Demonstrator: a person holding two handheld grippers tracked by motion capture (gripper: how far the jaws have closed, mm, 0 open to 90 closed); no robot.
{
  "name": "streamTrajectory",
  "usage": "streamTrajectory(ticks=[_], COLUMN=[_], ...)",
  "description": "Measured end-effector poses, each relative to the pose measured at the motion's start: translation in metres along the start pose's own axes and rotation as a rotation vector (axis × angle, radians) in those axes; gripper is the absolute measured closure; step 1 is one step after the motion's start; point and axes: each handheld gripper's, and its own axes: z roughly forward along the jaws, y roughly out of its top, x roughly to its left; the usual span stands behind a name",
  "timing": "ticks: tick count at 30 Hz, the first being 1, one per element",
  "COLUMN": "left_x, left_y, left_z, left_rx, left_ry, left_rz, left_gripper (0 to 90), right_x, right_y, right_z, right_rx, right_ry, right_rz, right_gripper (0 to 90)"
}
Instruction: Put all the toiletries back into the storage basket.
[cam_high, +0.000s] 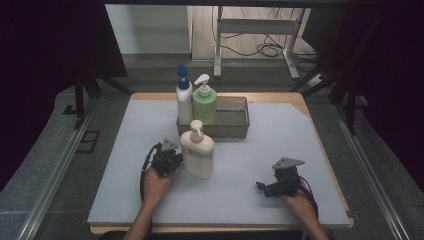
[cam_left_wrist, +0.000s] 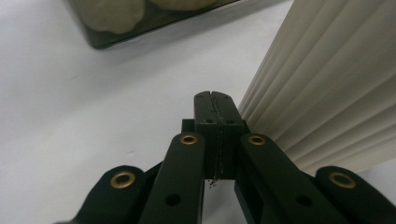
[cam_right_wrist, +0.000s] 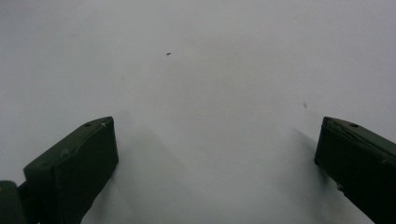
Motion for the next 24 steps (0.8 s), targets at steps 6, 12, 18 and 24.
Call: streamTrajectory(ticks=[6, 12, 18, 24], left_x=[-0.008, -0.015, -0.024, -0.033], left_y=[0.002, 0.003, 0.005, 0.007], left_z=[0.003, 0.005, 0.007, 0.01], left_rx=[0.004, 0.008, 0.01, 0.015], left_ry=[-0.019, -0.036, -0.052, -0.068], left_rz=[0.014, 0.025, 0.039, 0.063], left_gripper=[89.2, 89.3, 89.3, 89.3], right_x=[0.0, 0.0, 0.0, 0.0], right_y=[0.0, 0.0, 0.0, 0.0], right_z=[0.0, 0.0, 0.0, 0.0], right_rx=[0.0, 0.0, 0.0, 0.002], right_ry=[0.0, 0.0, 0.0, 0.001], right_rz=[0.0, -0.001, 0.0, -0.002], right_gripper=[0.0, 0.0, 0.0, 0.0])
